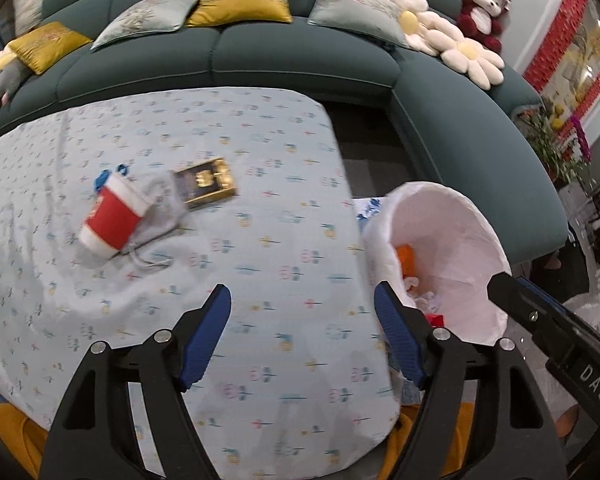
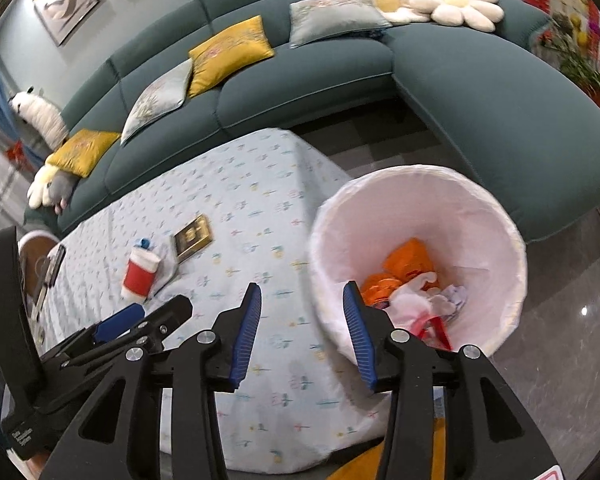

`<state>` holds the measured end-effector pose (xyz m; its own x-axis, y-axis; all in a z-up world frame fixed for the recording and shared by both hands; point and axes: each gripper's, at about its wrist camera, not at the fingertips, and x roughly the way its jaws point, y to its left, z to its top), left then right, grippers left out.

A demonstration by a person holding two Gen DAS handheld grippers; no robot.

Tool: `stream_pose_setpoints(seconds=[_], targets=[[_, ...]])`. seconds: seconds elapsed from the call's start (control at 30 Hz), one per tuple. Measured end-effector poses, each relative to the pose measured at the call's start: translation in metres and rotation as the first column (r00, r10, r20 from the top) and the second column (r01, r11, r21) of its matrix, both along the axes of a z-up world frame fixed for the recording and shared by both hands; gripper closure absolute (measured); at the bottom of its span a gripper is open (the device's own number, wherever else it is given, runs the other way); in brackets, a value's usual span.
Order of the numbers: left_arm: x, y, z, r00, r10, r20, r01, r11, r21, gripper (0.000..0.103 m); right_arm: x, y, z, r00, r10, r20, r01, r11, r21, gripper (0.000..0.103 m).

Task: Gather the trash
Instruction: 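Move both tools to the table and grasp the red-and-white cup with the left gripper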

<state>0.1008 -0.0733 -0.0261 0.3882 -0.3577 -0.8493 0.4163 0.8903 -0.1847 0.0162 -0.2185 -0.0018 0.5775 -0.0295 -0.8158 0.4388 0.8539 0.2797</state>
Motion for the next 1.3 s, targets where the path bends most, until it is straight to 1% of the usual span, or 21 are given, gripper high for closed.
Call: stream_pose_setpoints(seconds=[0.07, 0.27, 0.47, 0.77, 0.83, 1.0, 1.1, 1.23, 1.3], targets=[[0.004, 0.012, 0.0, 1.0, 0.018, 0.002, -0.018, 1.0, -0.001, 0.033, 0.006, 0.013, 0.0, 1.0, 0.021, -0.005, -0.021, 1.0, -0.01, 0.057], [0.018, 0.048, -0.004, 0.998, 0.064, 0.015, -0.065, 0.998, 0.01, 0.033, 0.028, 0.047, -0.005, 0.996, 0.086, -0.024, -0.086, 0.996, -0.02, 0.056], [0.037, 0.082, -0.01, 0.995, 0.097, 0.04, -0.099, 0.994, 0.054, 0.033, 0.054, 0.076, -0.014, 0.989, 0.137, -0.049, -0.138, 0.99, -0.02, 0.056], [0.077, 0.13, -0.035, 0.99, 0.137, 0.019, -0.138, 0.985, 0.103, 0.03, 0.101, 0.109, -0.038, 0.977, 0.191, -0.094, -0.193, 0.981, -0.008, 0.056], [0.086, 0.135, -0.04, 0.99, 0.142, 0.017, -0.143, 0.984, 0.111, 0.025, 0.114, 0.115, -0.045, 0.974, 0.2, -0.103, -0.201, 0.98, 0.005, 0.056], [0.114, 0.142, -0.054, 0.992, 0.127, 0.001, -0.126, 0.983, 0.132, 0.023, 0.144, 0.126, -0.064, 0.967, 0.218, -0.129, -0.216, 0.976, 0.029, 0.056], [0.129, 0.14, -0.063, 0.994, 0.104, -0.02, -0.101, 0.986, 0.133, 0.019, 0.164, 0.132, -0.077, 0.963, 0.226, -0.145, -0.222, 0.974, 0.046, 0.056], [0.147, 0.134, -0.079, 0.996, 0.07, -0.046, -0.063, 0.987, 0.146, 0.018, 0.185, 0.135, -0.093, 0.957, 0.239, -0.163, -0.232, 0.971, 0.06, 0.056], [0.157, 0.134, -0.087, 0.995, 0.072, -0.065, -0.062, 0.987, 0.146, 0.018, 0.195, 0.135, -0.101, 0.955, 0.243, -0.172, -0.235, 0.97, 0.067, 0.056]])
